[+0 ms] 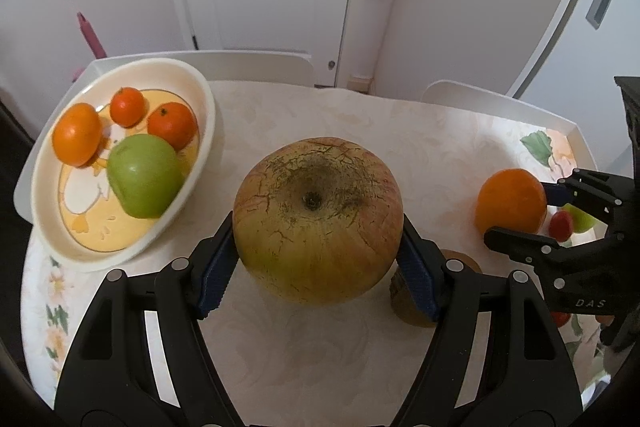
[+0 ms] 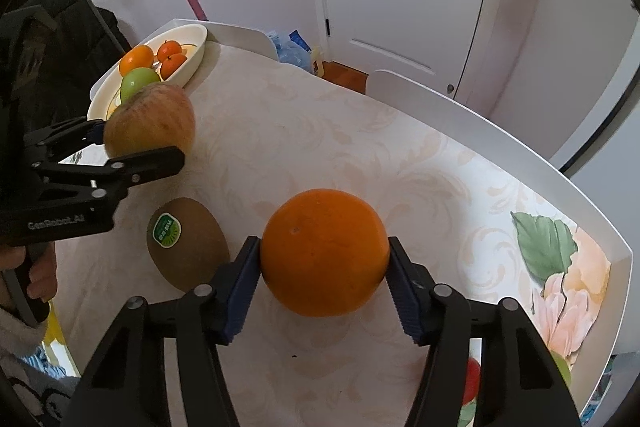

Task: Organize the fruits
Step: 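Carry the pear into the duck plate and open the left tool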

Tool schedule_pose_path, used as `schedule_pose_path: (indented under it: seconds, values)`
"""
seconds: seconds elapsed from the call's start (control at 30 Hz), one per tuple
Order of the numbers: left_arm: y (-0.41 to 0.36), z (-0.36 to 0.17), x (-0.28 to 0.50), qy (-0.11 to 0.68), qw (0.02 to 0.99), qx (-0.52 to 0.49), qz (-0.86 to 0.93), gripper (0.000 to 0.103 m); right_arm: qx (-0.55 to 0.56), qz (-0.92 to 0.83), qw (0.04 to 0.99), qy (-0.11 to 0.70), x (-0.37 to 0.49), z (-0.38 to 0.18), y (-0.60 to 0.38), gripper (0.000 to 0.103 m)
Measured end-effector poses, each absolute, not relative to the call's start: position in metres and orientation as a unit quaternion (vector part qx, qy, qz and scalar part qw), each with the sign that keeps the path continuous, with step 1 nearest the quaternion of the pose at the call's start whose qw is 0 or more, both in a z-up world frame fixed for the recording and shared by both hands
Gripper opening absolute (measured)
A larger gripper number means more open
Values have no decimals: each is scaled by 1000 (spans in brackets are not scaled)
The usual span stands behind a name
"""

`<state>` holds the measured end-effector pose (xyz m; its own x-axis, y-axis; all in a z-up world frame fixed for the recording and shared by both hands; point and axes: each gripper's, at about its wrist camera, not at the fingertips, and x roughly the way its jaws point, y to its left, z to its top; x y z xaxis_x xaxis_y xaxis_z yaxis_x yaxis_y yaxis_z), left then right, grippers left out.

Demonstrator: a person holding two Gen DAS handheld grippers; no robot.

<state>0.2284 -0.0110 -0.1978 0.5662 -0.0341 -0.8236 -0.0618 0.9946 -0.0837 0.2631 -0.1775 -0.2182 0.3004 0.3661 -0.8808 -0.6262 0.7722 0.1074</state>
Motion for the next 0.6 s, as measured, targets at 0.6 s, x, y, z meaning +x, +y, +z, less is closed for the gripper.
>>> schedule_pose_path:
  seconds: [0.6]
  values:
    - [27,-121,174,419,906,-60,32,78,-103,319,816,471,235,-148,-160,56]
